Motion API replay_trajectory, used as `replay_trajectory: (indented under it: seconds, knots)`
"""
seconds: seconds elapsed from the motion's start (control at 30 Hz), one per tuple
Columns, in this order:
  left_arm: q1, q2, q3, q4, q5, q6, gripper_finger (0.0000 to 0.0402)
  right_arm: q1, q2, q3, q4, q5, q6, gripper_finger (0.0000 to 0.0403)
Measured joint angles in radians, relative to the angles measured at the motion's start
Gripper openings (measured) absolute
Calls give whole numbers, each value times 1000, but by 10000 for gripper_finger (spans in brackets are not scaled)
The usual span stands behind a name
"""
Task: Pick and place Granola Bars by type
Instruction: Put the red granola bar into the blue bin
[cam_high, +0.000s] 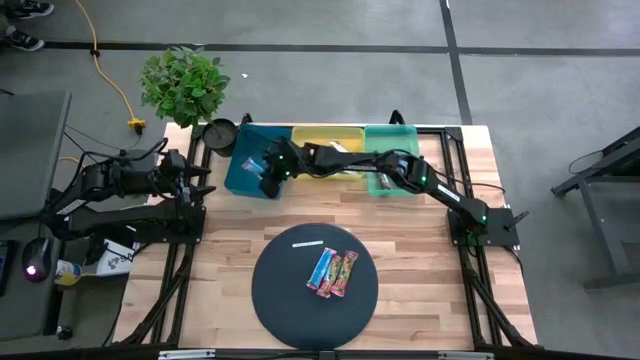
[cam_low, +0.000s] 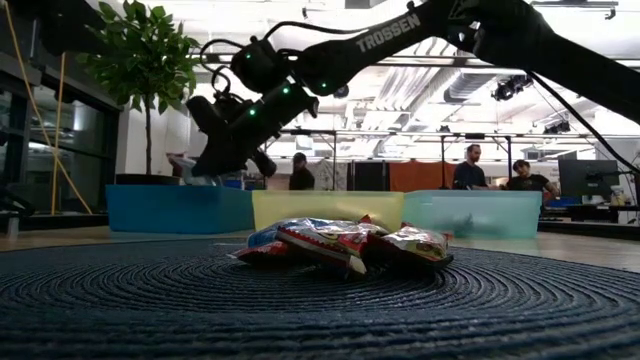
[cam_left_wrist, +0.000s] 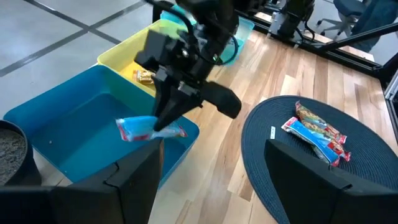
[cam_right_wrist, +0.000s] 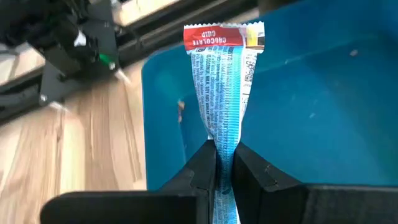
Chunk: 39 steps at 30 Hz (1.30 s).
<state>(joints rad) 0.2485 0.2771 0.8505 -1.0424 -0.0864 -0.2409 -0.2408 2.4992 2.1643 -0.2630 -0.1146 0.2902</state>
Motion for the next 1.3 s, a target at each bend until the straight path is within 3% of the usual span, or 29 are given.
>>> replay_trajectory:
  seconds: [0.23,0.67,0.87,1.0,1.13,1.3]
  knots:
    - [0,0,0,0,2,0,273,9,0,-2,-45,3,-8,37]
    - [0,0,0,0,3,0,273,8,-1,-2,-43,-8,-3,90]
    - [0,0,0,0,6,0,273,8,-1,72,-54,-98,-36,107]
    - [0,0,0,0,6,0,273,13,-1,187,-156,-150,-111,113]
    - [0,0,0,0,6,0,273,41,-89,145,-200,-153,-179,115]
    - [0,0,0,0,7,0,273,100,-208,143,-480,-35,-286,115]
